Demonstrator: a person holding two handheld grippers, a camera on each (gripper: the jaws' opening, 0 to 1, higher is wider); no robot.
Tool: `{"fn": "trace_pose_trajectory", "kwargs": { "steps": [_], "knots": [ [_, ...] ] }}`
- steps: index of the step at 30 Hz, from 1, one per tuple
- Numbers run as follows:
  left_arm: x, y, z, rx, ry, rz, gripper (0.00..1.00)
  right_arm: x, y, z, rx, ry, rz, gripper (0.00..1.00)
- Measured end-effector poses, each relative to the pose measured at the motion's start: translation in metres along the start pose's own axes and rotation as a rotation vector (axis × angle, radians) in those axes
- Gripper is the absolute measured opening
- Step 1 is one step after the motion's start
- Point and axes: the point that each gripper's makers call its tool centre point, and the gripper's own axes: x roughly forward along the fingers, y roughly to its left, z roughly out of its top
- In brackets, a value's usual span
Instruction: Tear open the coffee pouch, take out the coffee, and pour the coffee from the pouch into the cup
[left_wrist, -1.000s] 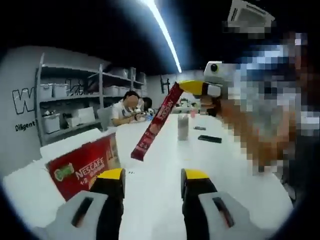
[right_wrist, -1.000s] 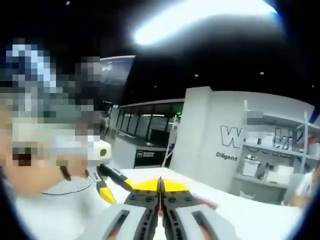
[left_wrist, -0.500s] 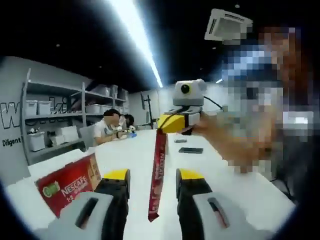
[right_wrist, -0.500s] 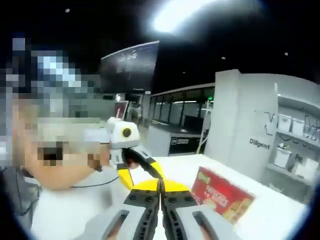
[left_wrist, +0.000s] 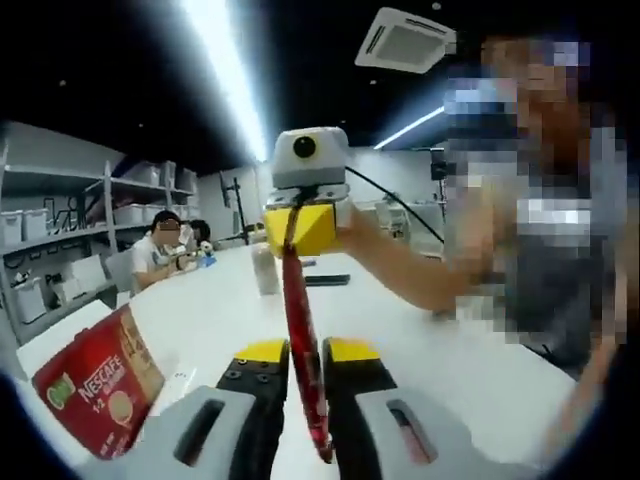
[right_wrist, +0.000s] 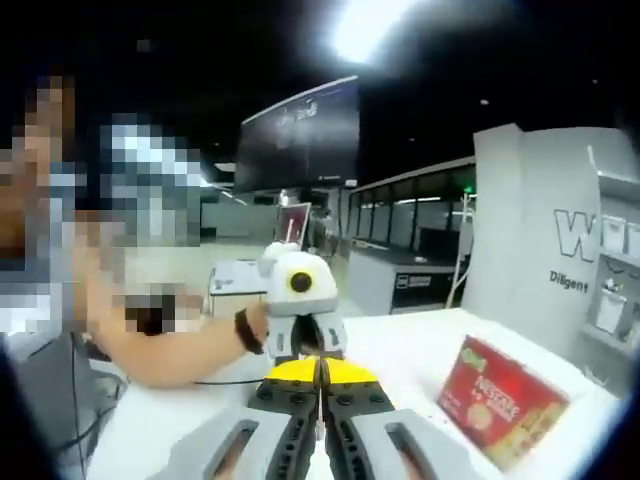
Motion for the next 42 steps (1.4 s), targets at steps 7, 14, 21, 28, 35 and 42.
{"fn": "trace_pose_trajectory", "kwargs": {
  "steps": [7, 14, 21, 28, 35, 42],
  "knots": [
    [-0.012, 0.006, 0.019, -0.133, -0.056, 0.042, 0.12, -0.005, -0.003, 0.023, -0.041, -0.135, -0.009, 0.02],
    [-0.024, 0.011, 0.060, -0.258, -0.211, 0.053, 0.11, -0.024, 0.000, 0.070, 0.077, -0.412, 0.075, 0.21],
    [-0.015, 0.004, 0.068, -0.198, -0.158, 0.078, 0.11, -0.013, -0.008, 0.055, 0.133, -0.373, 0.062, 0.26],
    [-0.011, 0.000, 0.071, -0.209, -0.136, 0.074, 0.11, -0.006, 0.002, 0.054, 0.158, -0.360, 0.119, 0.15],
    [-0.010, 0.001, 0.080, -0.142, -0.161, 0.061, 0.12, -0.010, 0.009, 0.059, 0.199, -0.347, 0.140, 0.05],
    [-0.007, -0.019, 0.094, 0.091, -0.184, 0.047, 0.14, -0.017, 0.027, 0.066, 0.310, -0.374, 0.254, 0.04]
  ]
}}
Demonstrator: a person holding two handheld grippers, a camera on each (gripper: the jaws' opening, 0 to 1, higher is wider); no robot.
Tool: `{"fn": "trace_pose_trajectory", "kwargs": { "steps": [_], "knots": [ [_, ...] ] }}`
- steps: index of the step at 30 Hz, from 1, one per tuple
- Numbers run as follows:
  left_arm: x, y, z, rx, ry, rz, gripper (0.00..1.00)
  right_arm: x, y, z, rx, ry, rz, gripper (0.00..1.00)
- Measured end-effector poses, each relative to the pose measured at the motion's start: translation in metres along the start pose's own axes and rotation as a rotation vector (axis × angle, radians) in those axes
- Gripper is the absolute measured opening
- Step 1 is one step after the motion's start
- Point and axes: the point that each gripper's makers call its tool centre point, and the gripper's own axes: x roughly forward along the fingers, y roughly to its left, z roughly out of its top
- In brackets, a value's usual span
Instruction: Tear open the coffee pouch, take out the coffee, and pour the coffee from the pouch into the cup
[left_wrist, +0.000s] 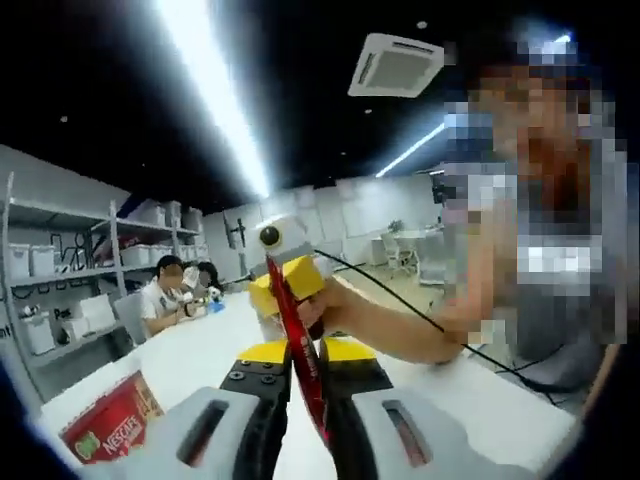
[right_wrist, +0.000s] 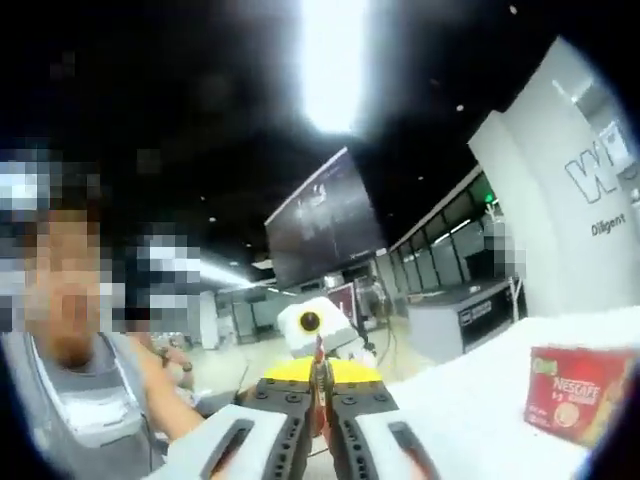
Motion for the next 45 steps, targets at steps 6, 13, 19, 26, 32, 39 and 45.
{"fn": "trace_pose_trajectory", "kwargs": {
  "steps": [6, 13, 19, 26, 32, 39, 45],
  "knots": [
    [0.003, -0.001, -0.002, -0.168, -0.039, -0.026, 0.17, -0.002, -0.006, -0.001, -0.008, 0.010, -0.037, 0.03],
    [0.008, -0.010, -0.018, -0.173, 0.027, -0.059, 0.21, -0.011, -0.004, 0.011, -0.049, -0.014, -0.054, 0.03],
    [0.010, -0.005, -0.025, -0.186, 0.079, -0.022, 0.13, -0.013, -0.006, 0.017, -0.133, -0.028, -0.051, 0.06],
    [0.004, 0.003, -0.029, -0.187, 0.089, 0.019, 0.12, -0.011, -0.006, 0.010, -0.217, 0.001, -0.049, 0.11],
    [-0.001, 0.010, -0.028, -0.211, 0.077, 0.035, 0.12, -0.008, -0.017, -0.001, -0.244, 0.047, -0.083, 0.15],
    [0.000, 0.015, -0.032, -0.240, 0.083, 0.025, 0.12, -0.007, -0.020, -0.007, -0.194, 0.081, -0.107, 0.07],
    [0.001, 0.018, -0.028, -0.202, 0.048, 0.026, 0.14, -0.011, -0.020, 0.003, -0.201, 0.050, -0.135, 0.07]
  ]
}}
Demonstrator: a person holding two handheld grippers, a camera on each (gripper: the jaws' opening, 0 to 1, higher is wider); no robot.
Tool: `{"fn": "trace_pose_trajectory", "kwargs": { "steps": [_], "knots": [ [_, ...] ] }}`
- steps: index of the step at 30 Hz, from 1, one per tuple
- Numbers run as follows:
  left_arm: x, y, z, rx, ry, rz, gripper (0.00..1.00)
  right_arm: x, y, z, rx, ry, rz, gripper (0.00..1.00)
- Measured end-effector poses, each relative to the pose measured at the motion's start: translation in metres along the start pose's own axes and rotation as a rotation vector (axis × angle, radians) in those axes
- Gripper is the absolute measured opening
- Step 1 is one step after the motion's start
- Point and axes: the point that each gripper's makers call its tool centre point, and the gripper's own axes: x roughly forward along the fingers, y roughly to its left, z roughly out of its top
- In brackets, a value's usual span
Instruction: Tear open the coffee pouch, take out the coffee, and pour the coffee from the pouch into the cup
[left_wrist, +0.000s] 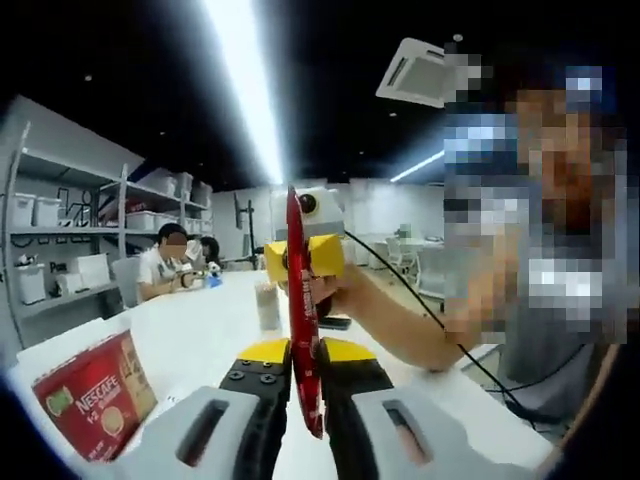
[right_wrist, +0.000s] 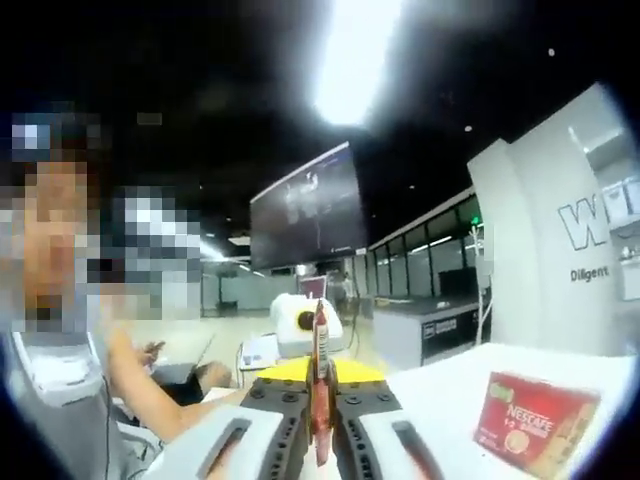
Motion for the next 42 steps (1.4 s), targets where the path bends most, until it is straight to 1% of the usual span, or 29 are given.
{"fn": "trace_pose_trajectory", "kwargs": {
  "steps": [1, 2, 4, 7, 8, 11, 14, 17, 21, 26, 28, 30, 31, 32, 34, 35, 36, 38, 39, 40, 42],
  "knots": [
    [0.000, 0.000, 0.000, 0.006, 0.002, 0.000, 0.14, 0.000, -0.001, 0.001, 0.001, -0.003, 0.001, 0.07],
    [-0.002, 0.000, 0.000, 0.013, 0.008, 0.012, 0.13, 0.000, -0.001, 0.002, -0.002, -0.006, -0.002, 0.07],
    [-0.006, 0.001, 0.003, 0.006, 0.013, 0.031, 0.12, -0.003, 0.000, 0.004, -0.004, -0.010, -0.001, 0.07],
    [-0.013, 0.004, 0.011, 0.025, -0.015, 0.045, 0.12, -0.008, 0.001, 0.008, -0.006, -0.019, 0.000, 0.07],
    [-0.019, 0.004, 0.019, 0.010, -0.051, 0.041, 0.12, -0.010, 0.001, 0.008, -0.005, -0.020, 0.001, 0.06],
    [-0.026, 0.003, 0.027, -0.005, -0.090, 0.041, 0.12, -0.012, 0.003, 0.008, -0.002, -0.019, 0.004, 0.06],
    [-0.025, -0.001, 0.029, -0.011, -0.103, 0.035, 0.11, -0.012, 0.005, 0.007, -0.003, -0.021, 0.012, 0.06],
    [-0.026, -0.002, 0.030, -0.019, -0.110, 0.026, 0.11, -0.014, 0.007, 0.005, -0.021, -0.001, 0.014, 0.06],
    [-0.026, -0.006, 0.033, -0.036, -0.133, 0.008, 0.11, -0.016, 0.009, 0.003, -0.032, 0.017, 0.019, 0.06],
    [-0.023, -0.010, 0.037, -0.064, -0.158, -0.013, 0.11, -0.019, 0.010, 0.002, -0.037, 0.020, 0.030, 0.06],
    [-0.022, -0.011, 0.041, -0.071, -0.174, -0.017, 0.11, -0.023, 0.009, 0.002, -0.030, 0.004, 0.050, 0.06],
    [-0.020, -0.012, 0.042, -0.081, -0.175, -0.016, 0.11, -0.025, 0.009, 0.001, -0.026, 0.011, 0.056, 0.06],
    [-0.018, -0.013, 0.038, -0.080, -0.157, -0.015, 0.11, -0.026, 0.008, -0.003, -0.035, 0.035, 0.057, 0.06],
    [-0.018, -0.013, 0.035, -0.080, -0.141, -0.018, 0.11, -0.029, 0.010, -0.010, -0.058, 0.075, 0.064, 0.07],
    [-0.016, -0.012, 0.026, -0.085, -0.090, -0.007, 0.11, -0.031, 0.007, -0.018, -0.125, 0.125, 0.043, 0.09],
    [-0.015, -0.013, 0.021, -0.075, -0.060, -0.004, 0.11, -0.033, 0.008, -0.026, -0.174, 0.171, 0.044, 0.10],
    [-0.014, -0.014, 0.019, -0.073, -0.047, -0.007, 0.11, -0.034, 0.011, -0.034, -0.196, 0.209, 0.066, 0.13],
    [-0.012, -0.017, 0.003, -0.056, 0.046, -0.004, 0.11, -0.036, 0.016, -0.048, -0.200, 0.280, 0.090, 0.19],
    [-0.010, -0.019, -0.008, -0.040, 0.106, -0.002, 0.11, -0.036, 0.017, -0.056, -0.213, 0.322, 0.102, 0.19],
    [-0.008, -0.022, -0.014, -0.036, 0.136, -0.009, 0.11, -0.036, 0.018, -0.063, -0.213, 0.359, 0.104, 0.19],
    [-0.005, -0.025, -0.025, -0.015, 0.195, -0.015, 0.11, -0.032, 0.019, -0.074, -0.199, 0.409, 0.107, 0.18]
  ]
}}
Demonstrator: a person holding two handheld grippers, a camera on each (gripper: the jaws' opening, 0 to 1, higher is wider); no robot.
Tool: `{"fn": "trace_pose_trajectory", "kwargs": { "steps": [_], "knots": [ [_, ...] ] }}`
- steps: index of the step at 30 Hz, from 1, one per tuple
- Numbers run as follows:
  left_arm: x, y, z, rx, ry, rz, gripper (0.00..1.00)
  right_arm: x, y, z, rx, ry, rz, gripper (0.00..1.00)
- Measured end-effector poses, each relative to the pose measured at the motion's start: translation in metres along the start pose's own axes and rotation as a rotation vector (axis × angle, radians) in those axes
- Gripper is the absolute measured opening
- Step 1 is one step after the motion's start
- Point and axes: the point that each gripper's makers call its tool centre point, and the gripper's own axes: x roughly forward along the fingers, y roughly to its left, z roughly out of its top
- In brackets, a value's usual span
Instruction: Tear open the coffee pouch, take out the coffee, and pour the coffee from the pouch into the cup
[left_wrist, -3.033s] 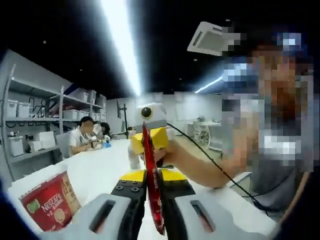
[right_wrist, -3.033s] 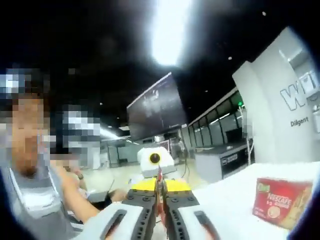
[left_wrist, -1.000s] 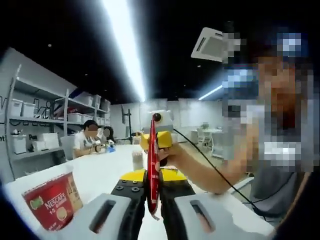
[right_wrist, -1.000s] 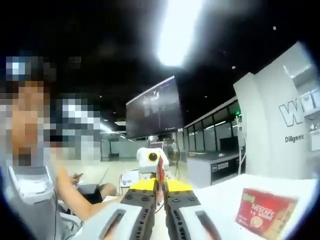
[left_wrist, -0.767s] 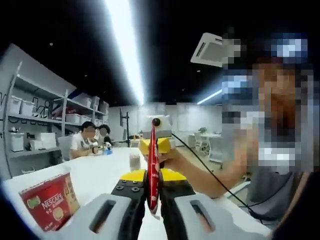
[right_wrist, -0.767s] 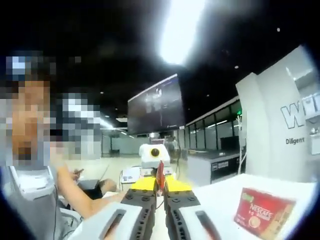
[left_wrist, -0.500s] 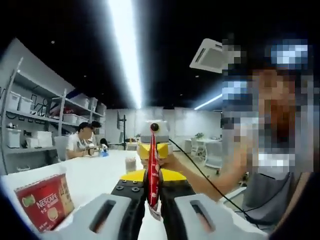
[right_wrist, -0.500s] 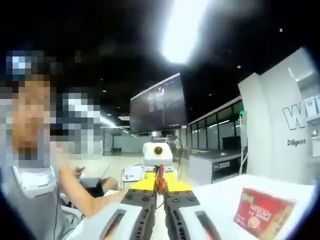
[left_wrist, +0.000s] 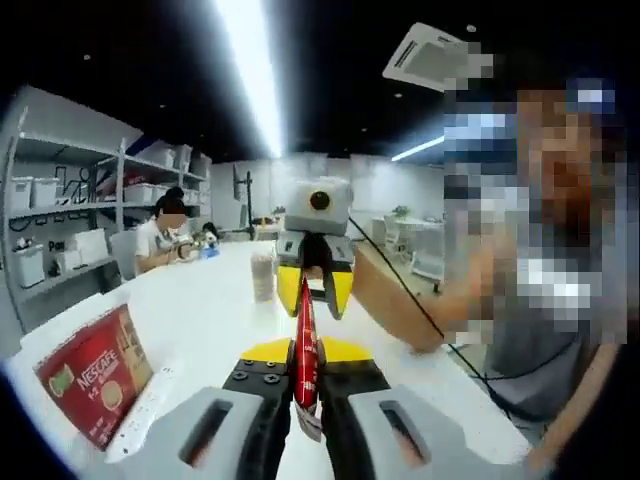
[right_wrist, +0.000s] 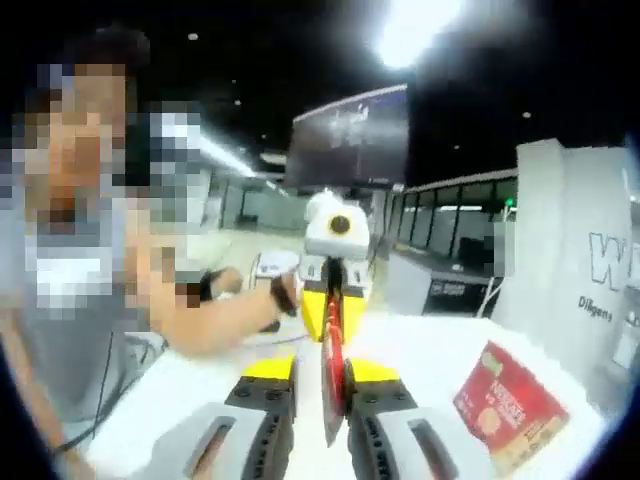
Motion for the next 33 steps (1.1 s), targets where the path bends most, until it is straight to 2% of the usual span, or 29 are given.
{"fn": "trace_pose_trajectory", "kwargs": {
  "steps": [2, 5, 6, 9, 10, 15, 17, 18, 19, 21, 22, 24, 25, 26, 29, 31, 32, 33],
  "knots": [
    [0.006, -0.002, -0.001, 0.011, 0.016, -0.007, 0.11, 0.010, 0.001, -0.008, 0.009, 0.052, 0.003, 0.17],
    [0.009, -0.003, -0.003, 0.019, 0.043, -0.010, 0.11, 0.018, 0.001, -0.015, 0.022, 0.089, 0.011, 0.11],
    [0.008, -0.005, -0.005, 0.019, 0.066, -0.015, 0.11, 0.019, 0.002, -0.020, 0.072, 0.118, 0.010, 0.10],
    [0.005, 0.000, -0.002, 0.036, 0.057, 0.013, 0.12, 0.017, -0.009, -0.011, 0.104, 0.071, -0.036, 0.10],
    [0.000, 0.010, 0.016, 0.064, -0.048, 0.049, 0.12, 0.015, -0.013, -0.007, 0.120, 0.044, -0.053, 0.10],
    [-0.013, 0.024, 0.055, 0.052, -0.260, 0.091, 0.14, 0.004, -0.024, 0.021, 0.137, -0.113, -0.083, 0.09],
    [-0.020, 0.028, 0.076, 0.028, -0.379, 0.098, 0.13, -0.001, -0.029, 0.040, 0.139, -0.221, -0.094, 0.09],
    [-0.027, 0.026, 0.093, 0.009, -0.487, 0.092, 0.13, -0.003, -0.029, 0.045, 0.148, -0.257, -0.090, 0.09],
    [-0.036, 0.025, 0.109, -0.018, -0.599, 0.067, 0.13, -0.007, -0.029, 0.056, 0.166, -0.326, -0.077, 0.09],
    [-0.041, 0.025, 0.116, -0.031, -0.652, 0.055, 0.13, -0.009, -0.030, 0.061, 0.177, -0.359, -0.072, 0.09],
    [-0.052, 0.025, 0.125, -0.065, -0.742, 0.036, 0.13, -0.014, -0.032, 0.072, 0.196, -0.432, -0.063, 0.09],
    [-0.050, 0.025, 0.123, -0.058, -0.731, 0.045, 0.13, -0.015, -0.032, 0.078, 0.221, -0.480, -0.049, 0.09],
    [-0.045, 0.026, 0.119, -0.038, -0.690, 0.070, 0.13, -0.015, -0.034, 0.079, 0.230, -0.494, -0.049, 0.09],
    [-0.044, 0.026, 0.118, -0.026, -0.679, 0.083, 0.13, -0.014, -0.034, 0.079, 0.233, -0.498, -0.049, 0.09],
    [-0.045, 0.026, 0.121, -0.028, -0.691, 0.093, 0.12, -0.011, -0.033, 0.082, 0.250, -0.531, -0.035, 0.09],
    [-0.045, 0.029, 0.125, -0.056, -0.705, 0.119, 0.12, -0.011, -0.036, 0.086, 0.248, -0.561, -0.047, 0.09],
    [-0.046, 0.031, 0.127, -0.077, -0.711, 0.129, 0.11, -0.012, -0.037, 0.087, 0.234, -0.570, -0.051, 0.09],
    [-0.044, 0.030, 0.128, -0.084, -0.707, 0.126, 0.11, -0.011, -0.035, 0.085, 0.180, -0.548, -0.062, 0.10]
  ]
}}
